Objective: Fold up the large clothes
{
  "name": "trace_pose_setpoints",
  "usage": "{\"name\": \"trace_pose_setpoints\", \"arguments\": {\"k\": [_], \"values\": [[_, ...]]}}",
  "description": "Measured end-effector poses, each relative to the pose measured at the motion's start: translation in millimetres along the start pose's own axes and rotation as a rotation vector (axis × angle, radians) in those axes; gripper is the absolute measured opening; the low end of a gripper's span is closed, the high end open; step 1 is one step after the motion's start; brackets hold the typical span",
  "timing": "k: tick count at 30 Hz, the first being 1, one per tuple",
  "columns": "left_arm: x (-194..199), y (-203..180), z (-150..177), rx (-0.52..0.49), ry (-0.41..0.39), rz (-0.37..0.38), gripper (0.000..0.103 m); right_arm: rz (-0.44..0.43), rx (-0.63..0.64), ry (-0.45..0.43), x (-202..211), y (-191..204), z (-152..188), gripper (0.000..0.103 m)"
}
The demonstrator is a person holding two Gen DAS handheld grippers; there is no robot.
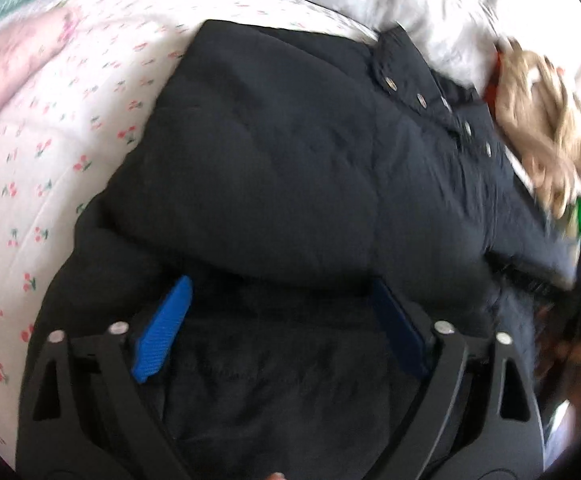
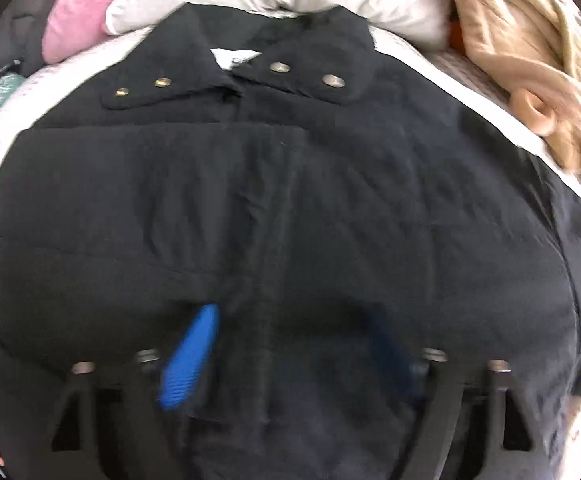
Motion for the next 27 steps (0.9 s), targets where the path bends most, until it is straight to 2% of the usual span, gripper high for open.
{"name": "trace_pose_setpoints", "arguments": {"k": [1,4,6,9,14,20,27], "values": [[-3,-5,4,-0.037,0.023,-0.007,0.103,-0.036,-0.019,0.009,4,-4,3,0.084],[-12,-21,16,-0.225,0.080,-0.129,0.103,-0.088,-0.064,0.045,12,-17,9,0.084],[-10,-27,17,-0.277,0.102,-0.164,0.103,-0.113,-0.080,0.053,21,-27,14,0.084],[-5,-35,17,-0.225,0.148,-0.143,0.103,-0.111,-0.071,0.075,34,-45,17,0.084],[8,-52,15,-0.179,0.153,-0.087,0.103,-0.087,-0.069,0.079,54,-85,16,0.084],[20,-65,14,-0.205,0.128,-0.085,0.103,-0.082,-0.152,0.100,75,-124,21,0.084],[36,-74,7,-0.175,0.091,-0.040,0.103,-0.046,-0.206,0.155,97,-164,34,0.084]]}}
Point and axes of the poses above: each gripper's, at about its wrist camera, not at the fingertips, and x roughly against the way its jaws point, y to its left, z to its underside, the point moved 7 cm from there along -x, roughly the way its jaws point, and after that the axes turned 10 degrees about -y, right-handed, at the moved point
